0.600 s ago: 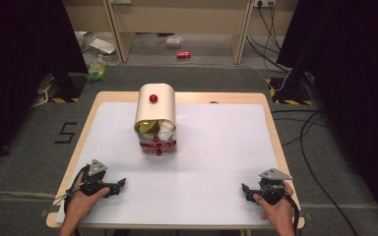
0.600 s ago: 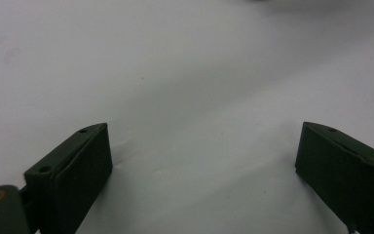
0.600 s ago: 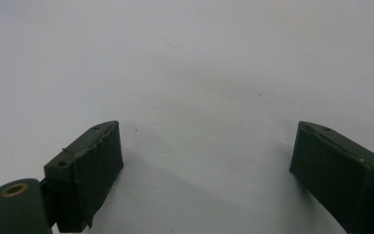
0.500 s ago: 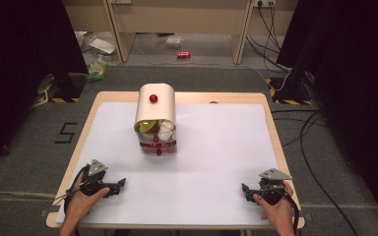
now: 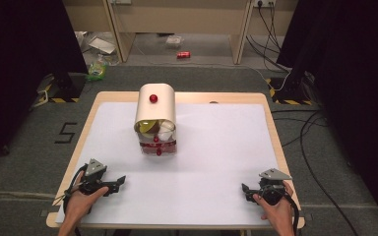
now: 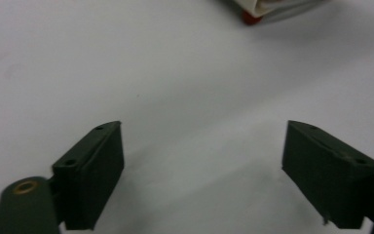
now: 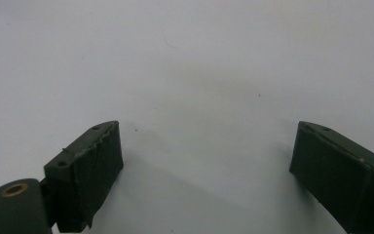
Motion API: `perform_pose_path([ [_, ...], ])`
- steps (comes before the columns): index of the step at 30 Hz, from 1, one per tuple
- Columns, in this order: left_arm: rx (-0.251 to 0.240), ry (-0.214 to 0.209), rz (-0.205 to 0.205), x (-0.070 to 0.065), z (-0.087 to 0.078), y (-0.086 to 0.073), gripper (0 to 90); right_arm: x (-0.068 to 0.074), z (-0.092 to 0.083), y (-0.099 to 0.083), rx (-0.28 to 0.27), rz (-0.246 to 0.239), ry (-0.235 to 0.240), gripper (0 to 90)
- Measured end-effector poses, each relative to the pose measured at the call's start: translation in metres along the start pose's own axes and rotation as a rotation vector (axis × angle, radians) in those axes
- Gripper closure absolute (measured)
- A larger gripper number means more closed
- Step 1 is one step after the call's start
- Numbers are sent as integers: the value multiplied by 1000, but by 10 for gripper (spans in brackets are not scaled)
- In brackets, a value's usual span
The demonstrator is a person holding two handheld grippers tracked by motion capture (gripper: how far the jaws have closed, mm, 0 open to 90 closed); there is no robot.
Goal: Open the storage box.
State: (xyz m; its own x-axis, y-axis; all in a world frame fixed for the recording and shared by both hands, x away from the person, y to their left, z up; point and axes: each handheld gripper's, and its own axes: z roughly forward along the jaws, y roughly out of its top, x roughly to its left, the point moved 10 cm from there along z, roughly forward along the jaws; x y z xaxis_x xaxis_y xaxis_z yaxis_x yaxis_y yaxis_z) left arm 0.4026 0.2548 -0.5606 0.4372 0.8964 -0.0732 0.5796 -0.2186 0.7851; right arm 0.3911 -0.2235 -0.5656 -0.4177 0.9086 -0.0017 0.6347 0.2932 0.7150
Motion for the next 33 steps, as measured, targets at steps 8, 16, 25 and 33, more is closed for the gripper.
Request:
perform_pose_path([
  [8, -65, -8, 44, -19, -5, 17, 151, 0, 0, 0, 0, -2, -1, 118],
  [16, -158, -30, 59, -41, -13, 43, 151, 0, 0, 0, 0, -2, -1, 118],
  [25, -241, -58, 75, -56, -24, 67, 149, 0, 0, 0, 1, 1, 1, 117],
  [33, -287, -91, 100, -72, -34, 88, 151, 0, 0, 0, 1, 1, 0, 117],
])
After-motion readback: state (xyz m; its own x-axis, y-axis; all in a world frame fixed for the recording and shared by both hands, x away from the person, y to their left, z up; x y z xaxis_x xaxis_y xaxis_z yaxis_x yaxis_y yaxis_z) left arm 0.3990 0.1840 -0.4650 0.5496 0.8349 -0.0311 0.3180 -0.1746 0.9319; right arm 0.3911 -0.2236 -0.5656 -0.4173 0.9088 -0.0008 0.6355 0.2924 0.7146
